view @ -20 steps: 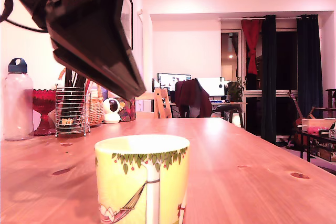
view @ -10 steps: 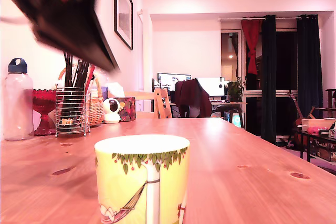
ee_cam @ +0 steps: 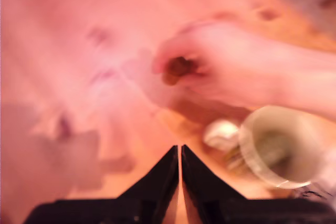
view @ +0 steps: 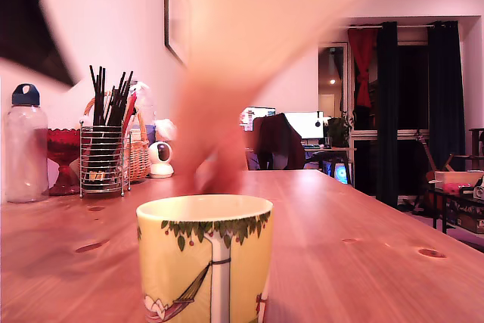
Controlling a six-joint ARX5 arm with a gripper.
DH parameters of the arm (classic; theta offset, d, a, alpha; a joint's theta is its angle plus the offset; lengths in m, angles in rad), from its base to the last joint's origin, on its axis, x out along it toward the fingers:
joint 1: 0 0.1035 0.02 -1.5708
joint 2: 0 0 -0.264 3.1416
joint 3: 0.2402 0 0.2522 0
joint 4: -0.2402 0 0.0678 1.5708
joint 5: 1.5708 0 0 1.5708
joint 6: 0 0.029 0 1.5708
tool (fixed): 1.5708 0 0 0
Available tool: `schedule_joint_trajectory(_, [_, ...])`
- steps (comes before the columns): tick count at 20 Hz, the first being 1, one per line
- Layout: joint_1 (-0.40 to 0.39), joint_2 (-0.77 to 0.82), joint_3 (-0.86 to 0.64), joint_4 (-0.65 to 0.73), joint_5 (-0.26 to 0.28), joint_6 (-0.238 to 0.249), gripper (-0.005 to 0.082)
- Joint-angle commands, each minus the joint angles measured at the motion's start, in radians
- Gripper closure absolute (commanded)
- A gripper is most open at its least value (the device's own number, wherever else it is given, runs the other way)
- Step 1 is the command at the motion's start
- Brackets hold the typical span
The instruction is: Pick the coffee capsule and then drop it inside the coffee cup in front of you
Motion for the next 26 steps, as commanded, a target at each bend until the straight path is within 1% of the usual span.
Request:
schedule_joint_trajectory(1, [0.019, 0.003, -0.053, 0.006, -0.007, -0.008, 0.0793])
schedule_joint_trajectory(3, [0.032, 0.003, -0.081, 0.007, -0.009, -0.034, 0.0793])
schedule_joint_trajectory(4, [0.032, 0.003, -0.089, 0.007, -0.008, -0.055, 0.0793])
schedule_joint_trajectory(6, [0.025, 0.003, -0.098, 0.008, -0.010, -0.076, 0.0793])
schedule_joint_trajectory(9, [0.018, 0.003, -0.099, 0.021, -0.016, -0.084, 0.0793])
schedule_joint_trajectory(13, [0.018, 0.003, -0.099, 0.062, -0.016, -0.082, 0.0793])
schedule_joint_trajectory(19, [0.018, 0.003, -0.099, 0.090, -0.016, -0.082, 0.0793])
schedule_joint_trajectory(21, [0.018, 0.003, -0.099, 0.117, -0.017, -0.075, 0.0793])
schedule_joint_trajectory(26, [0.018, 0.003, -0.099, 0.152, -0.027, -0.073, 0.0793])
